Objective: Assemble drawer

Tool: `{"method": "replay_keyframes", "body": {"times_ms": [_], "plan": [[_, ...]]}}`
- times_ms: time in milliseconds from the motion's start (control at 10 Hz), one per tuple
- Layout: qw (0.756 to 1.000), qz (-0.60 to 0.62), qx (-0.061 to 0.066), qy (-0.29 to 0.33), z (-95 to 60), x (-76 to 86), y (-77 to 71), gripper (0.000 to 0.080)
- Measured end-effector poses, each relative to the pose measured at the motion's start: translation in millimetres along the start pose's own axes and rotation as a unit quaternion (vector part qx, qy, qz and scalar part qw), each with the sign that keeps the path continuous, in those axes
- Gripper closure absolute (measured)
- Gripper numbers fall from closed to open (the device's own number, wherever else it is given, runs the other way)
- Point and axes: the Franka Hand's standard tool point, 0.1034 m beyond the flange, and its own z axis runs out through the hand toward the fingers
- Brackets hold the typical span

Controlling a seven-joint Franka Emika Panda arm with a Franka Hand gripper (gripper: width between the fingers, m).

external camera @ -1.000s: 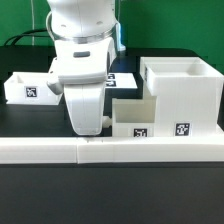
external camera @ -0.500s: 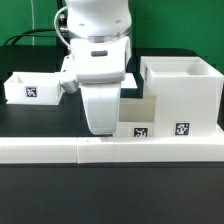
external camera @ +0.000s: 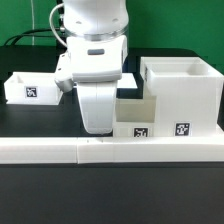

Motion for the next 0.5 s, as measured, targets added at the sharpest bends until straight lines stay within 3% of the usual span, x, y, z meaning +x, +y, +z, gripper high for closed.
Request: {"method": "replay_keyframes", "body": {"times_ms": [300,500], "plan": [[1.000,-0.009,0.002,0.000,-0.9,-0.9,0.0,0.0151],[0.999,-0.036,0.009,-0.001,-18.5,-6.2,9.2,0.0151]]}}
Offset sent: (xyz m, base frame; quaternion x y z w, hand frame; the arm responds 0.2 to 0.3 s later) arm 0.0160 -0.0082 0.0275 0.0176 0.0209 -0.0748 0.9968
